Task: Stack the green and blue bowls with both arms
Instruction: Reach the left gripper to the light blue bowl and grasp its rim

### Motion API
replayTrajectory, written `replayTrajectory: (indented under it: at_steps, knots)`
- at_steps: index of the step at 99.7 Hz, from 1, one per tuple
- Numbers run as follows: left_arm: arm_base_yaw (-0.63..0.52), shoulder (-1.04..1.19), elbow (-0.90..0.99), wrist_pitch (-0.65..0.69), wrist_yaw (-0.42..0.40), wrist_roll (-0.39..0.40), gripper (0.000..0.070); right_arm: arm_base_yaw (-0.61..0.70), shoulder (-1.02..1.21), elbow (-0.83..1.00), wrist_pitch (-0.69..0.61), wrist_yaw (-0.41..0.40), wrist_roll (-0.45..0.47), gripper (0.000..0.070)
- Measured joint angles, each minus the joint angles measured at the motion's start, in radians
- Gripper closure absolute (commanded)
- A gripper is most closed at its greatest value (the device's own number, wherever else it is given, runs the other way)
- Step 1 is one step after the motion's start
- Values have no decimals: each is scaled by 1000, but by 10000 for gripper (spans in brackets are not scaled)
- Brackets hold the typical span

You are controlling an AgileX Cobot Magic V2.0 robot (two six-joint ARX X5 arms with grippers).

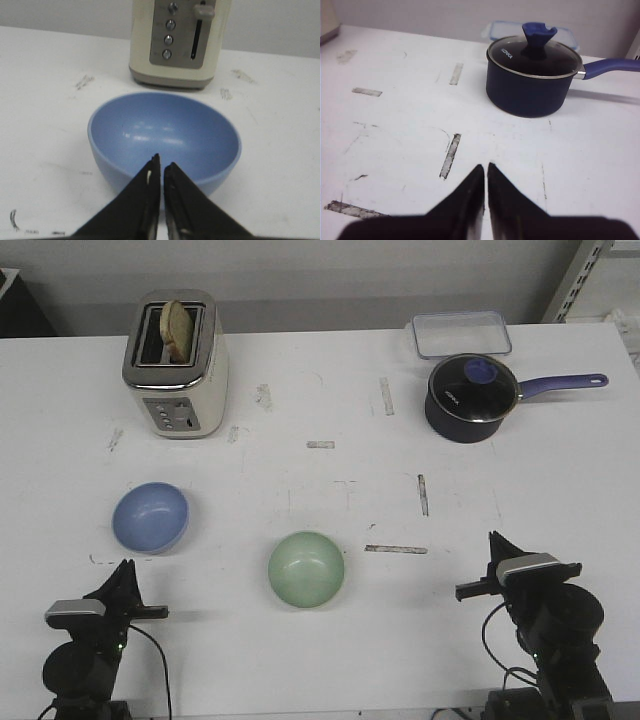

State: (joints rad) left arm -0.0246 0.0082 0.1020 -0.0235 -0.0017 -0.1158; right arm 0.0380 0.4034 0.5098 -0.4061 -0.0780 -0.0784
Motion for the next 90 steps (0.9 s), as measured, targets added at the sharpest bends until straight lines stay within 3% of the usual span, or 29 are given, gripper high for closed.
replayTrajectory:
  at_steps: [13, 24, 41, 65, 73, 84, 90]
  knots:
    - [0, 37, 167, 73, 0, -1, 698, 0, 1, 0, 0, 0, 0, 700]
    - [0, 143, 381, 85, -10, 48, 698, 0, 1, 0, -3, 0, 0, 700]
    - [11, 409, 692, -71, -135, 137, 698, 0, 6, 0, -7, 0, 0, 700]
    - [97, 754, 997, -245, -145, 215, 698, 1, 19, 0, -8, 0, 0, 700]
    - [147, 857, 1046, -312, -110, 222, 697, 8, 19, 0, -8, 0, 0, 700]
    - [209, 999, 1064, -405, 13, 222, 676, 14, 19, 0, -16, 0, 0, 700]
    - [233, 1078, 1059, -463, 66, 212, 574, 20, 19, 0, -23, 0, -1, 700]
